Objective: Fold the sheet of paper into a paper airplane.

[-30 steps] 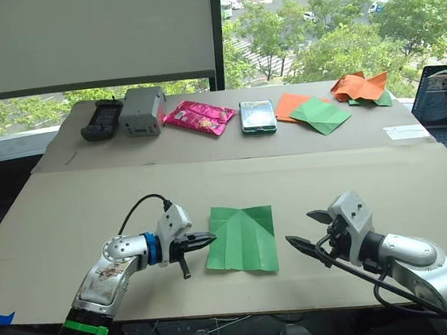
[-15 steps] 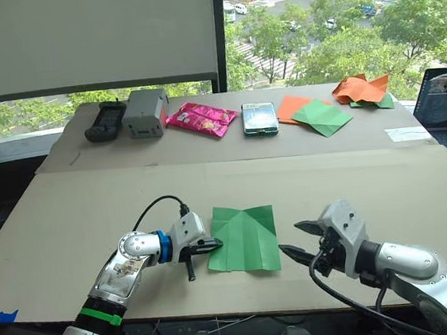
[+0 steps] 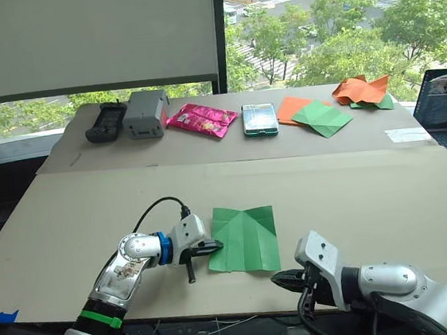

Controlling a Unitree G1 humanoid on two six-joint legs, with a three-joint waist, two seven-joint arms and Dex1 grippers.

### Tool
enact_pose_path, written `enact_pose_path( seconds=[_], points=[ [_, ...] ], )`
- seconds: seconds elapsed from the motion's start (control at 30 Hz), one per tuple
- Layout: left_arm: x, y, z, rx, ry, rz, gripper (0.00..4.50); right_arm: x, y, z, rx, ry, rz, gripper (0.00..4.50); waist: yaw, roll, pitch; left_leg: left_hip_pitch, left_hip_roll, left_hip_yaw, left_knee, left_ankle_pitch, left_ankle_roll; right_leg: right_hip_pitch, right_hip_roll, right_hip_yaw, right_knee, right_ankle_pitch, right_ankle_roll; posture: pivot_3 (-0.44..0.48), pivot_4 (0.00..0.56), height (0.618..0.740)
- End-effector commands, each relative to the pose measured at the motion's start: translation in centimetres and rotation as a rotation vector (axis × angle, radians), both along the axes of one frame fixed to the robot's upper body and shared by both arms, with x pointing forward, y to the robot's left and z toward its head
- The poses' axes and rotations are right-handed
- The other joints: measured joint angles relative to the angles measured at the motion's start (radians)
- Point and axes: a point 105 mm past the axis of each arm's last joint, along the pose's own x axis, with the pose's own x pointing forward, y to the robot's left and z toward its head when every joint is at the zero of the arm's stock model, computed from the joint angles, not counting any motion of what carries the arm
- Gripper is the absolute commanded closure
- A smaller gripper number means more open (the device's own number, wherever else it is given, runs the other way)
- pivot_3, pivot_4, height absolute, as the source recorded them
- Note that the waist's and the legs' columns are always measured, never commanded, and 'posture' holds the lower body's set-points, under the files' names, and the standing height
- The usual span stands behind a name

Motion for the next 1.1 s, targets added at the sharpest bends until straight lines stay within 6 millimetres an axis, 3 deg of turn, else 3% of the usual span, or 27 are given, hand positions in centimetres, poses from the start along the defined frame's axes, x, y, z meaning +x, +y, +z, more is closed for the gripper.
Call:
enact_pose_path(
  seconds=[0.03, 0.4, 0.63, 0.8, 1.1],
  points=[
    [-1.0, 0.4, -1.8, 0.061, 0.068, -0.012, 4.5, 0.2, -0.4, -1.1, -0.035, 0.019, -0.057, 4.44, 0.001, -0.001, -0.001, 0.0, 0.0, 0.0, 0.0, 0.0, 0.0, 0.0, 0.0, 0.0, 0.0, 0.0, 0.0, 0.0, 0.15, 0.72],
    [-1.0, 0.7, -1.9, 0.07, 0.07, -0.013, 4.5, 2.7, -1.4, -2.4, -0.06, -0.053, -0.228, 4.44, -0.003, -0.001, -0.003, 0.0, 0.0, 0.0, 0.001, 0.0, 0.0, 0.0, 0.0, 0.0, 0.0, 0.0, 0.0, 0.0, 0.15, 0.72],
    [-0.9, 0.9, -1.8, 0.078, 0.066, -0.012, 4.5, 4.9, -2.3, -1.7, -0.009, -0.117, -0.316, 4.44, -0.003, 0.0, -0.004, 0.0, 0.0, 0.0, 0.001, 0.0, 0.0, 0.0, 0.0, 0.0, 0.0, 0.0, 0.0, 0.0, 0.15, 0.72],
    [-0.8, 1.0, -1.7, 0.074, 0.059, -0.004, 4.5, 6.1, -0.7, 0.5, 0.184, -0.133, -0.33, 4.44, -0.004, 0.001, -0.004, 0.0, 0.0, 0.0, 0.001, 0.0, 0.0, 0.0, 0.0, 0.0, 0.001, 0.0, 0.0, 0.0, 0.15, 0.72],
    [-0.8, 1.2, -1.6, 0.076, 0.055, 0.004, 4.5, 7.0, 1.4, 0.9, 0.227, -0.139, -0.272, 4.44, -0.01, 0.001, -0.004, 0.0, 0.0, 0.0, 0.001, 0.0, 0.0, 0.0, 0.0, 0.0, 0.002, 0.0, 0.0, 0.0, 0.15, 0.72]
  ],
)
